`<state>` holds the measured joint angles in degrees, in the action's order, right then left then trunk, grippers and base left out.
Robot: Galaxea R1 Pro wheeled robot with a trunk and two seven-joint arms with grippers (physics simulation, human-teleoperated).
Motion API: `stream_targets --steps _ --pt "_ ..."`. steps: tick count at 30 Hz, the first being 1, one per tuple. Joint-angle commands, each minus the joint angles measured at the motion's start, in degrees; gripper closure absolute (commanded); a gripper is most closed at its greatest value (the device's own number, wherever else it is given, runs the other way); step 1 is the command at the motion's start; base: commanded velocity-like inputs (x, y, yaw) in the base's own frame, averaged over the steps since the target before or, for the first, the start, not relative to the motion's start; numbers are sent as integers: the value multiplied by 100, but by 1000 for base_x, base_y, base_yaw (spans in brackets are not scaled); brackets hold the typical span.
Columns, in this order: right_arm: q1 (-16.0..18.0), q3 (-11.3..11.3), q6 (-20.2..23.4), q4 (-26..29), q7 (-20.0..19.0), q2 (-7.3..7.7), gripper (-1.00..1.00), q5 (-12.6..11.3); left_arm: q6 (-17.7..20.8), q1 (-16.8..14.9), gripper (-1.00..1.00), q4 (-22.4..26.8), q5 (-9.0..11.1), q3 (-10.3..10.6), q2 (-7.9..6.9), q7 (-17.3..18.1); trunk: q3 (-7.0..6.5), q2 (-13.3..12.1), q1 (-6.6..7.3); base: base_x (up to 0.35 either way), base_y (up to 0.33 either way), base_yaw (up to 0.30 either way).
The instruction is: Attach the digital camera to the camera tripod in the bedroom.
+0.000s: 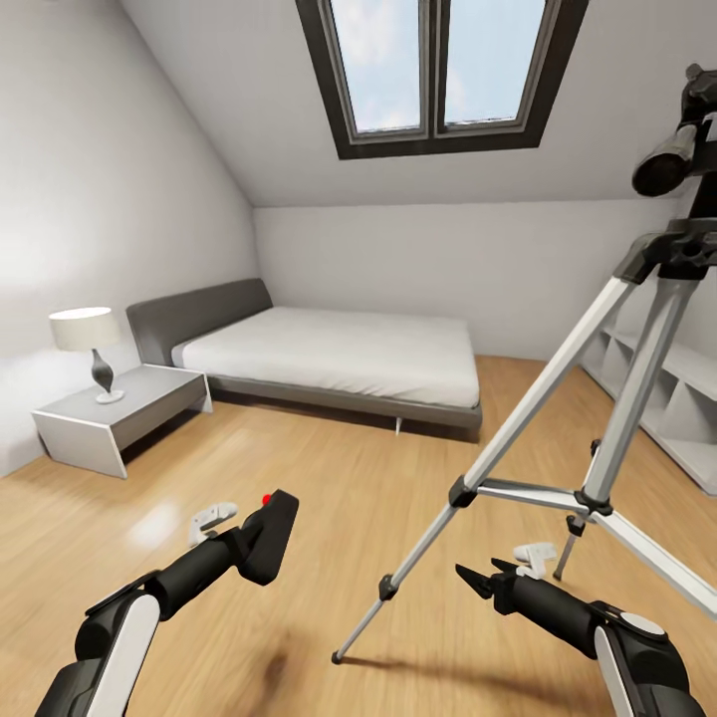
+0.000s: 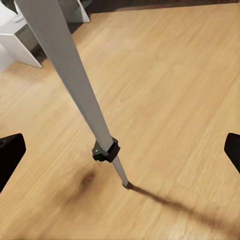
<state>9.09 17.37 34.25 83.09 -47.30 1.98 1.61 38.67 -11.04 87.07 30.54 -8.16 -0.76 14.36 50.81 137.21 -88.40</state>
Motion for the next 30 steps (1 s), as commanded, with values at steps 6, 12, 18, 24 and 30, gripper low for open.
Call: stream_targets --steps 6,12,18,24,30 --pt "5 -2 35 5 -34 2 -100 15 35 -4 100 0 7 -10 -1 31 -102 -239 134 0 0 0" --pt "5 -4 14 5 -34 -3 -100 15 35 -4 100 -4 7 -10 -2 31 -210 -480 265 0 0 0" --pt "5 -3 6 5 -34 -4 -100 15 35 -4 100 -3 6 -10 -1 31 -318 -721 397 0 0 0" --pt "5 2 0 3 -34 -6 -100 15 30 -4 100 -5 6 -10 -1 30 -425 -961 529 0 0 0" --pt "5 41 -1 -129 -11 7 -100 -9 20 -4 100 -30 -21 3 8 6 -533 -1202 661 0 0 0"
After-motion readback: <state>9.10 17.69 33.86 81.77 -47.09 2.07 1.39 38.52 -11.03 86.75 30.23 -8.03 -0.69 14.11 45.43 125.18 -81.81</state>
